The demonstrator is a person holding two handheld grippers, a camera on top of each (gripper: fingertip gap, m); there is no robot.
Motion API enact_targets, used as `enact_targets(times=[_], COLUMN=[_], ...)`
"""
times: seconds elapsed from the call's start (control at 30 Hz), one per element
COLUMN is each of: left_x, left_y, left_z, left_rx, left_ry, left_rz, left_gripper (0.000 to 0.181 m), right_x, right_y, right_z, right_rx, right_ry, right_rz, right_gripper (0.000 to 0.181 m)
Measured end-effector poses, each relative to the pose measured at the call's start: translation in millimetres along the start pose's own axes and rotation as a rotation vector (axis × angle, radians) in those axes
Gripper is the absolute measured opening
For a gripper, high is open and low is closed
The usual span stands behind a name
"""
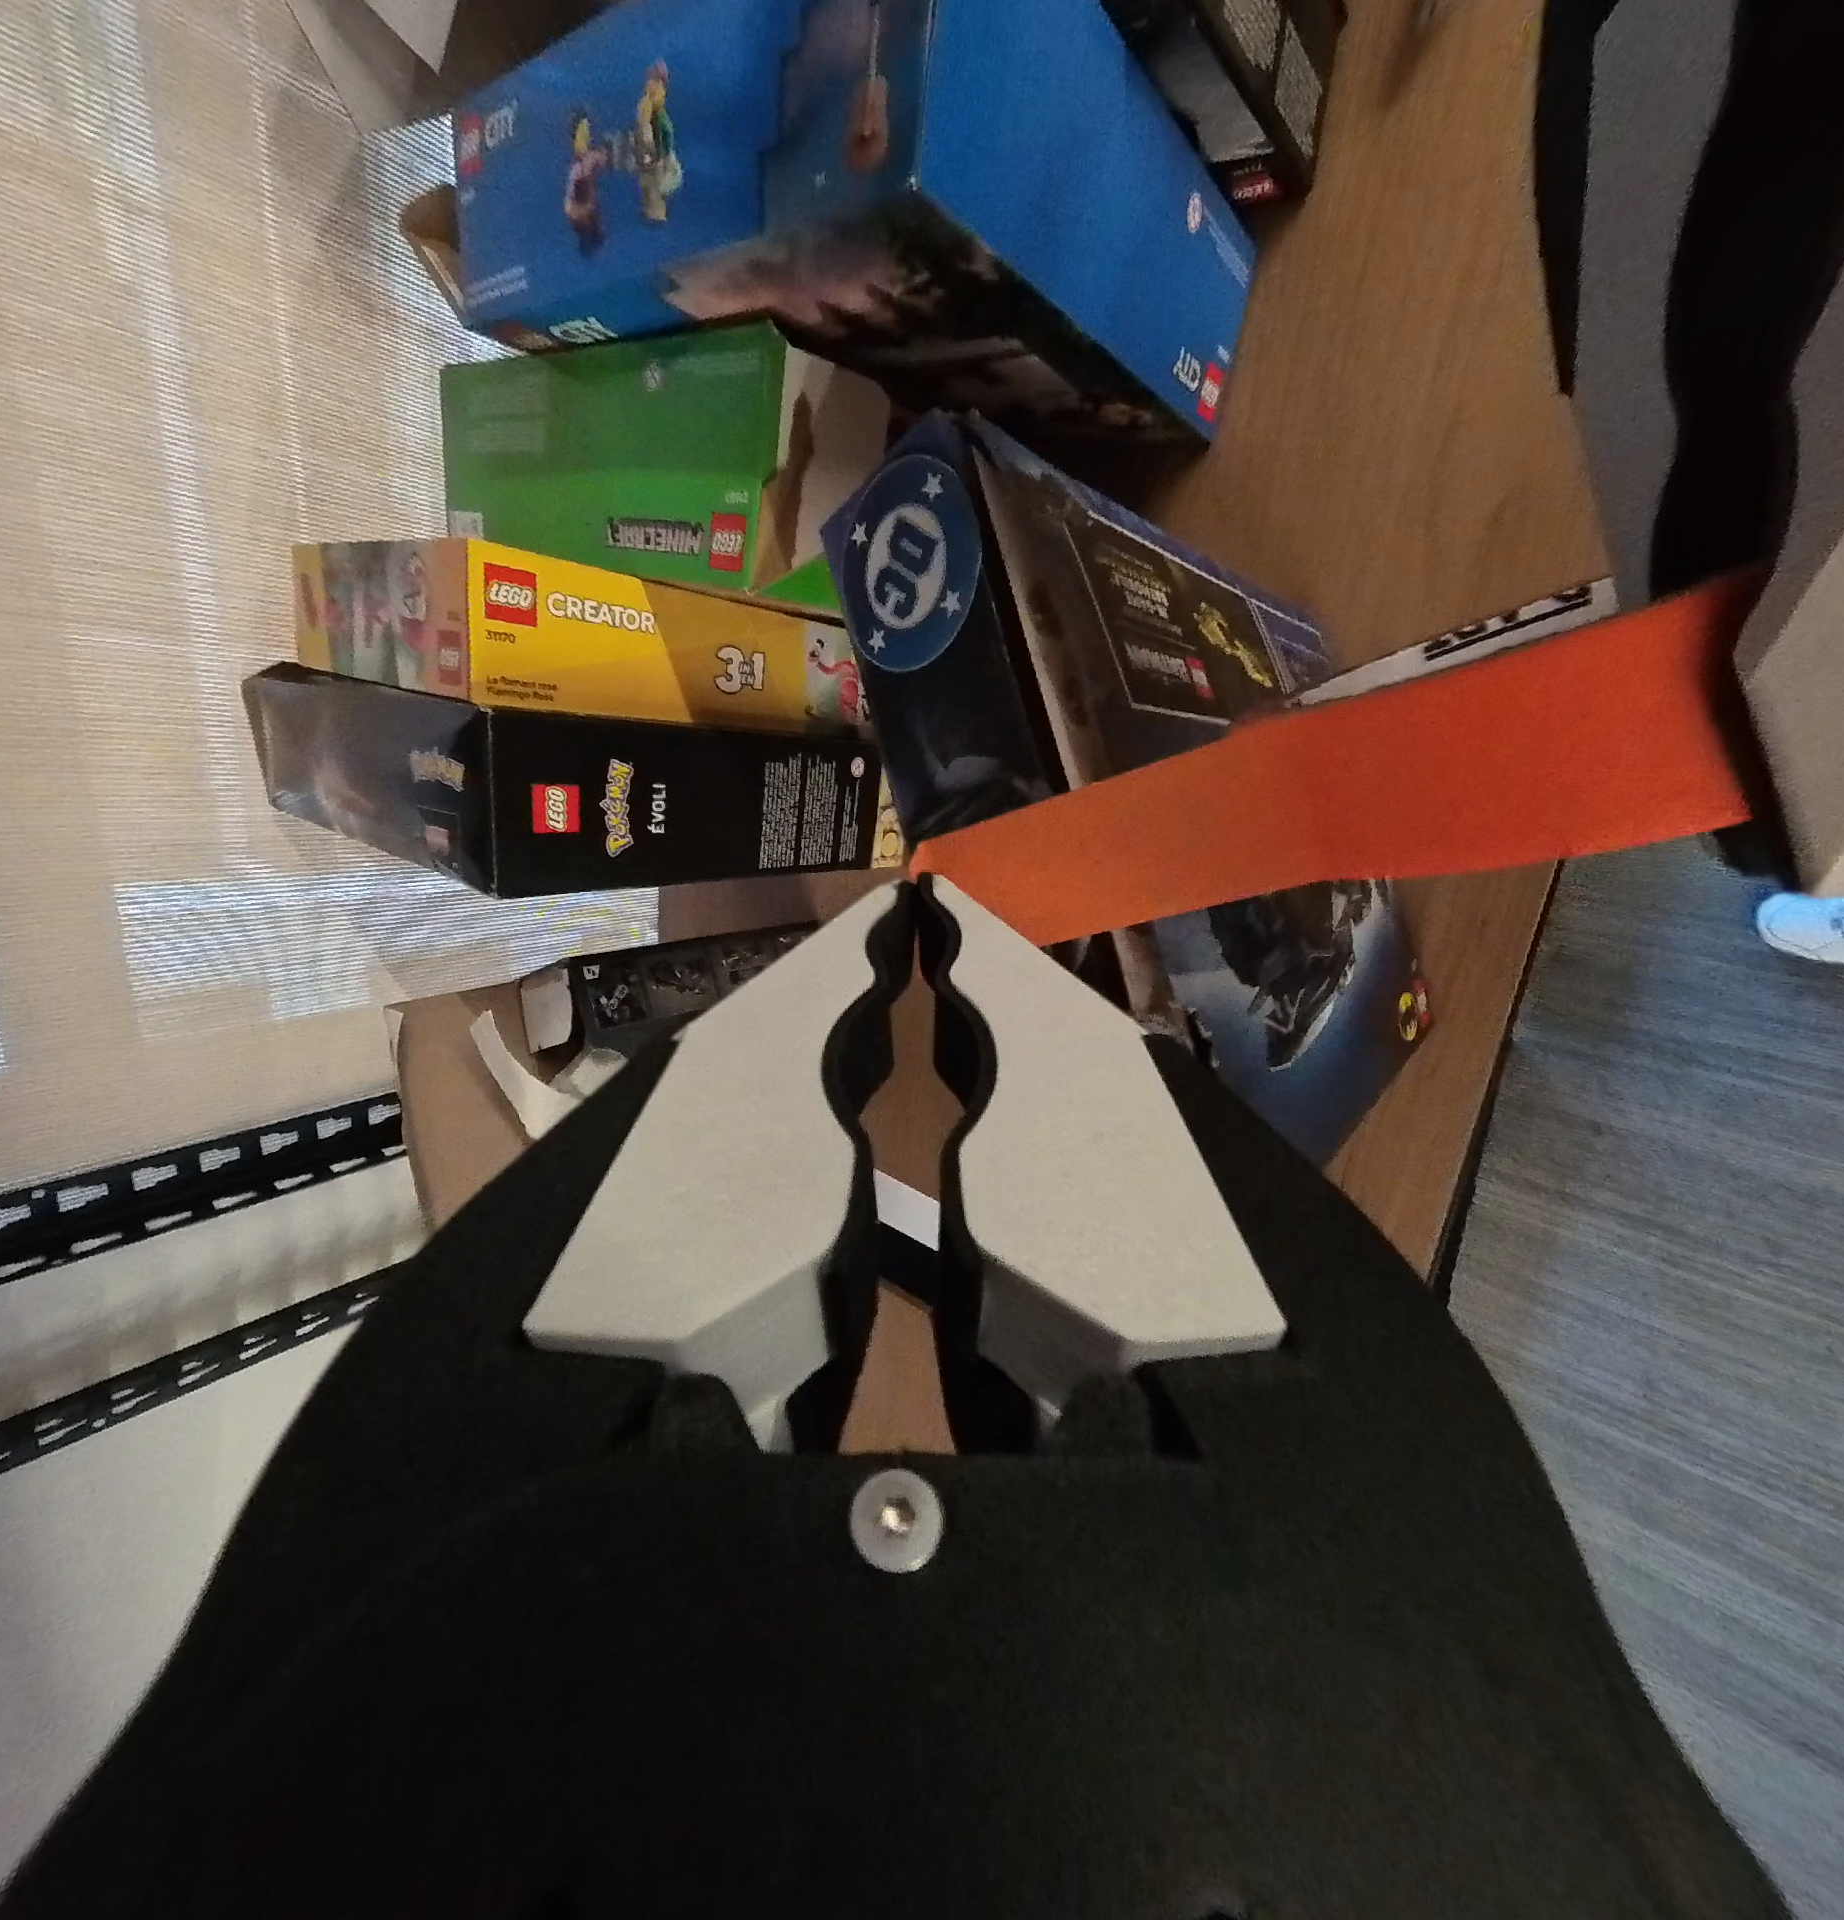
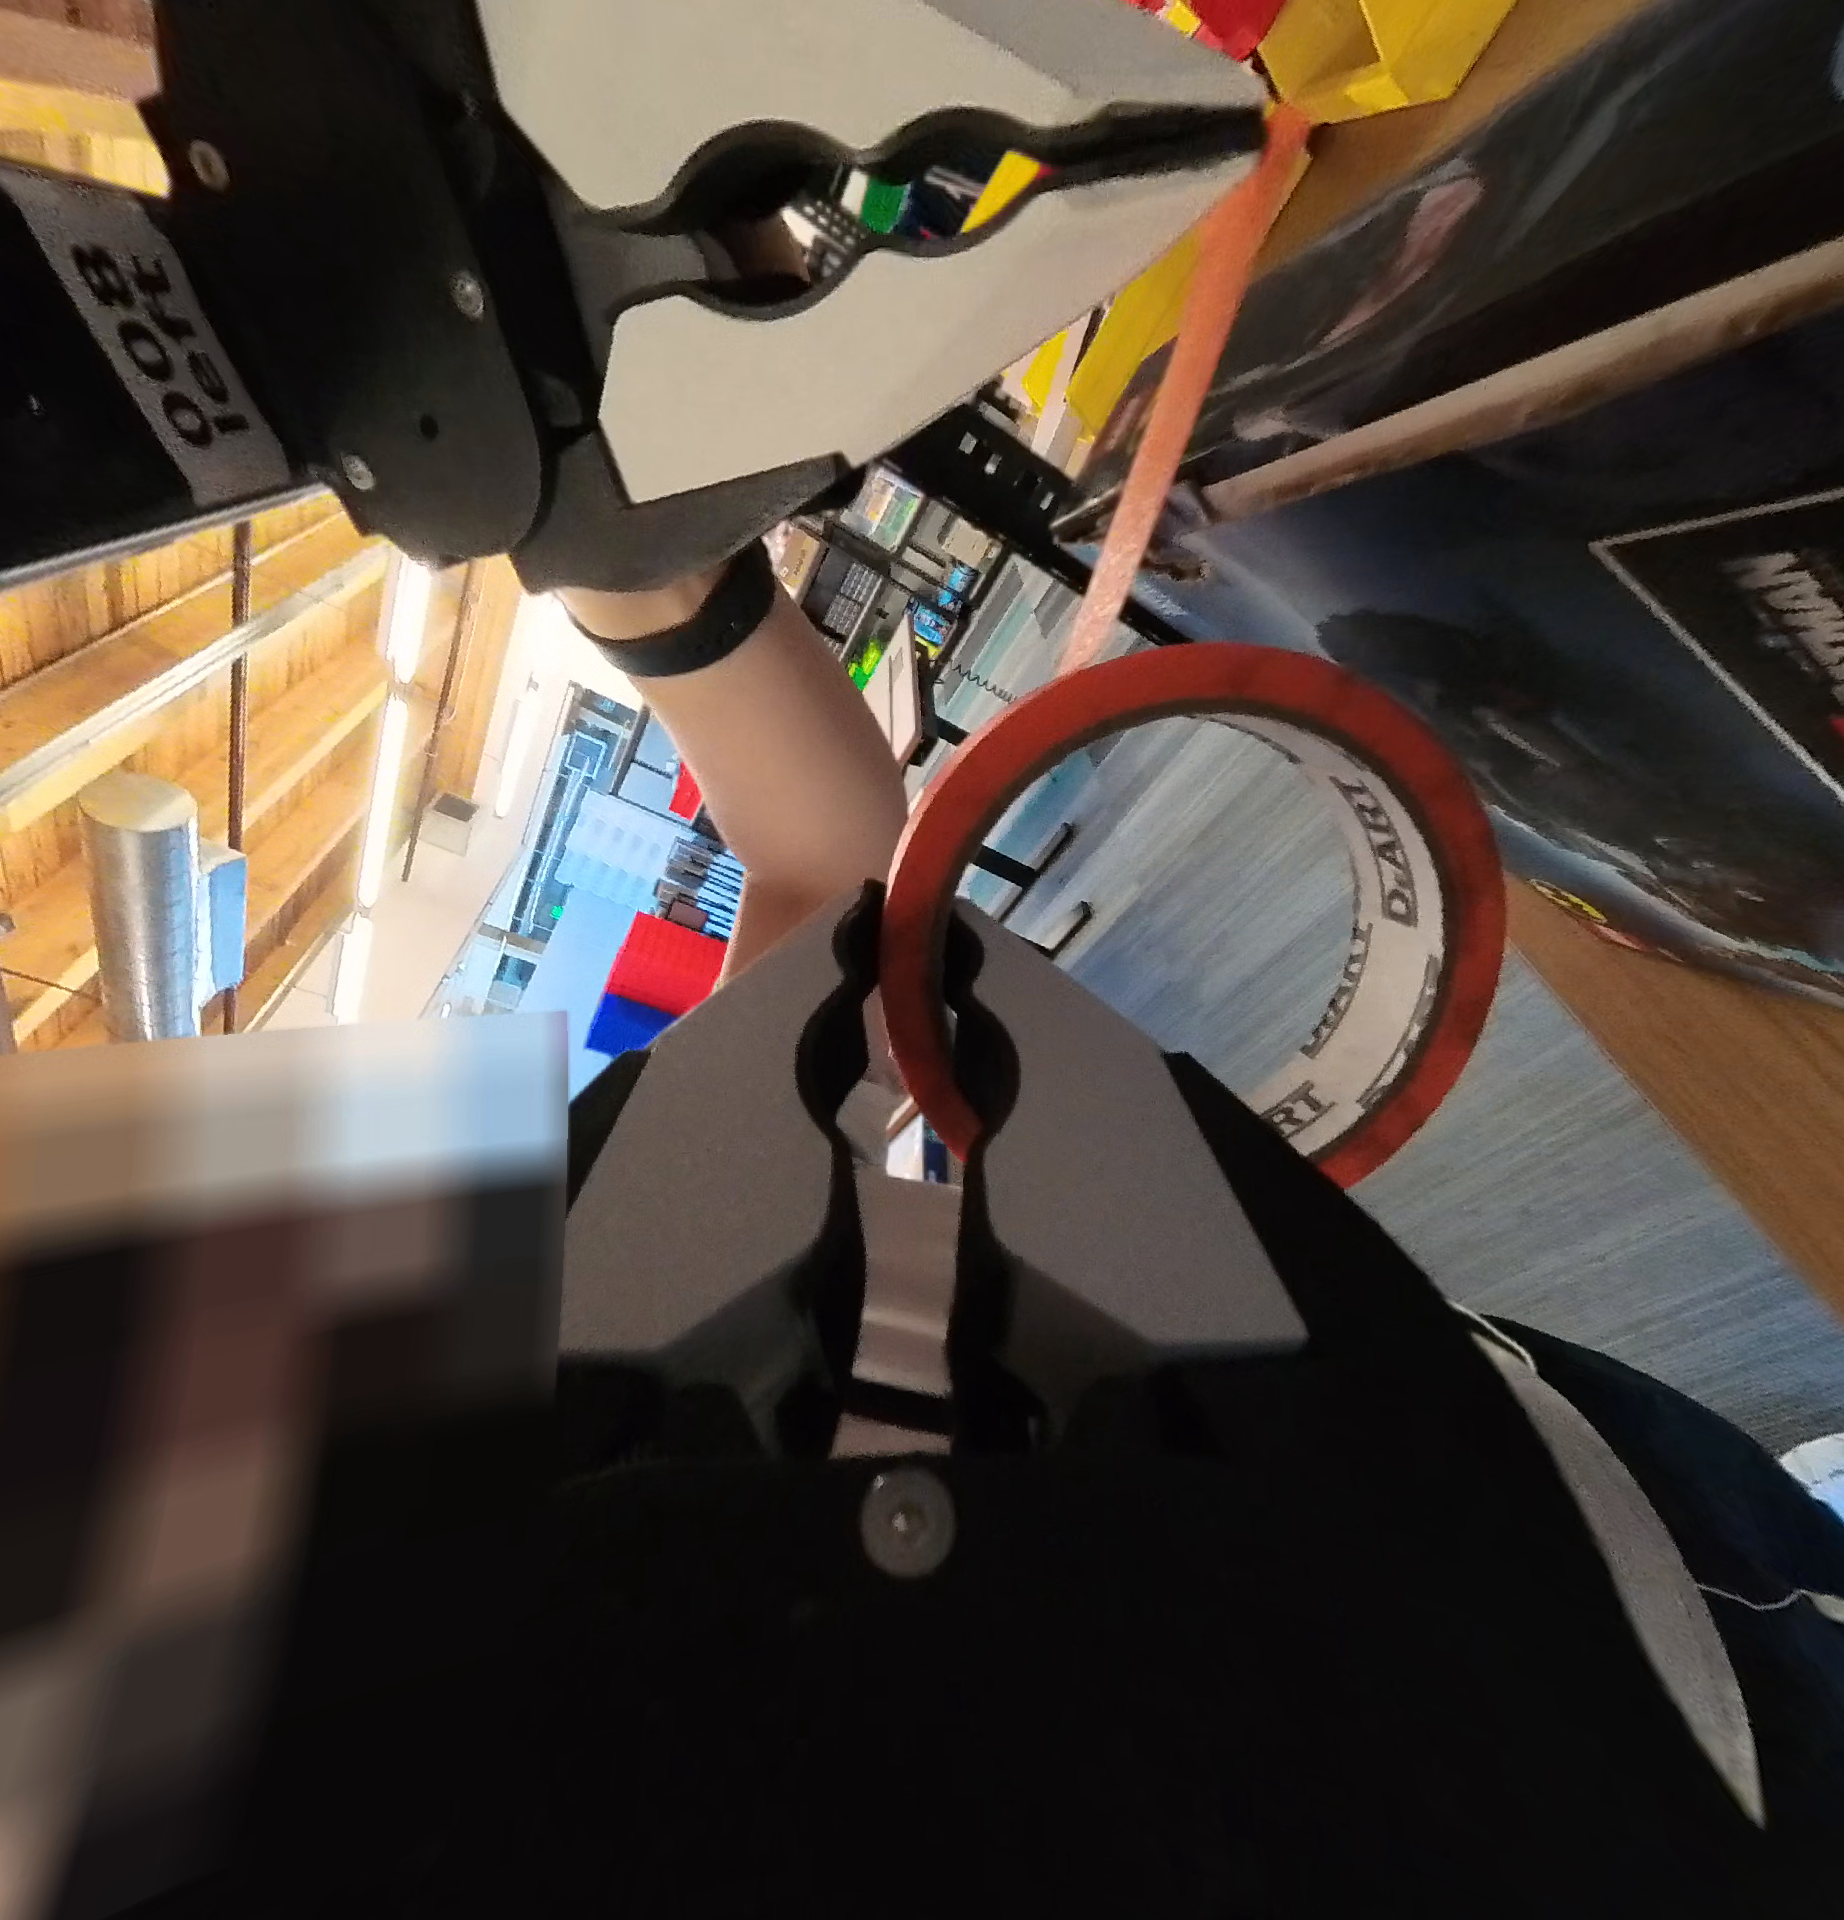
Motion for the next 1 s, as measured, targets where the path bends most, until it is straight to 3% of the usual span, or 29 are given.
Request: enact_targets(times=[0.73,0.93,1.0], left_x=[-9,-8,-12], left_y=[-8,-11,-3], left_z=[-23,-23,-23], left_rx=[-0.046,0.008,0.117], left_ry=[-0.004,-0.008,0.028], left_rz=[-0.040,-0.048,-0.081], left_gripper=[0.000,0.000,0.025], right_x=[-5,-6,-7], right_y=[-8,-9,-9], right_z=[-4,-2,-3], right_rx=[-0.056,-0.055,-0.046], right_ry=[-0.038,-0.038,-0.029], right_rz=[-0.035,-0.038,-0.043], right_gripper=[0.007,0.007,0.006])
Point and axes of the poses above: each gripper's, where its closed fingertips meet, z back along the fingers, x out of its top, y = z × x across the jaws, the point moved 7 cm from there along z, back along the fingers, and after that the axes turned 11 degrees about -y, right-handed, at the moved point
